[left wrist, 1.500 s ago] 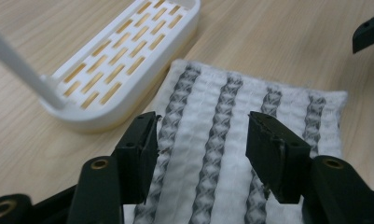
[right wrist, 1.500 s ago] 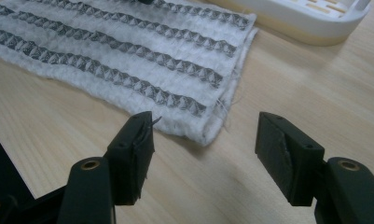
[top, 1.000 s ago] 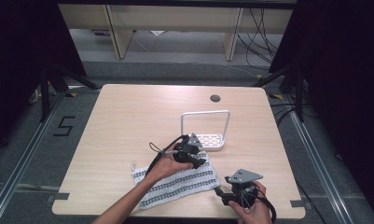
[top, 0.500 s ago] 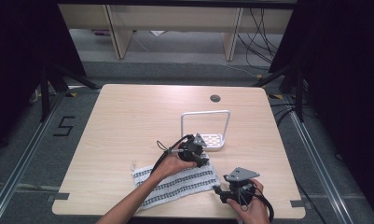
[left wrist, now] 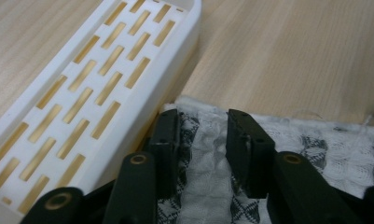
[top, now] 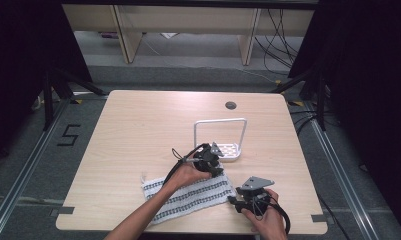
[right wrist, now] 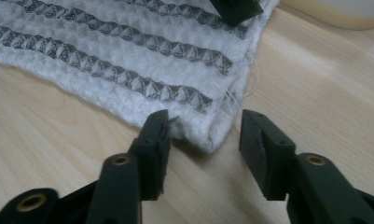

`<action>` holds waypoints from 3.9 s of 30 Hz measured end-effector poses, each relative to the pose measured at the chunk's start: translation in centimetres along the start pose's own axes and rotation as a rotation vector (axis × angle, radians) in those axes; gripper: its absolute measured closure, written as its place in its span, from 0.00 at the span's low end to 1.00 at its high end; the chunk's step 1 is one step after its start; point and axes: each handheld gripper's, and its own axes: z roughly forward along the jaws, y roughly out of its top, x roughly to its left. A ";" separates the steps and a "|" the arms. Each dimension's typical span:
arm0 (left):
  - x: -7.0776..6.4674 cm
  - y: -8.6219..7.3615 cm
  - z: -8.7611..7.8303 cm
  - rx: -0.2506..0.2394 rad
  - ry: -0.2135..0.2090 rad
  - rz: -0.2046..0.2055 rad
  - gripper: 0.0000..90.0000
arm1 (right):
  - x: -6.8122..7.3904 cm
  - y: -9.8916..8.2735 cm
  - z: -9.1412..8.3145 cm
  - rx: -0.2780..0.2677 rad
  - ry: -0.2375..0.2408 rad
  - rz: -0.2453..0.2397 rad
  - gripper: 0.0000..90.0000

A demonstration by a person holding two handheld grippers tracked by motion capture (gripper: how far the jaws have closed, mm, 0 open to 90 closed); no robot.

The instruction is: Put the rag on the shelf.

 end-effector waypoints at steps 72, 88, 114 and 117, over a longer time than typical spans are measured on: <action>1.7 11.6 -20.7 -0.417 0.122 -0.164 0.96 | -6.9 18.8 -14.1 -0.360 -0.125 -0.135 0.98; 4.3 14.0 -20.1 -0.437 0.194 -0.242 0.96 | -10.2 23.3 -12.4 -0.359 -0.175 -0.095 0.98; 9.5 15.4 -16.7 -0.379 0.242 -0.312 0.95 | -14.1 26.9 -7.6 -0.242 -0.187 0.006 0.98; 10.0 15.2 -16.3 -0.372 0.239 -0.327 0.95 | -14.4 27.0 -6.8 -0.218 -0.181 0.018 0.98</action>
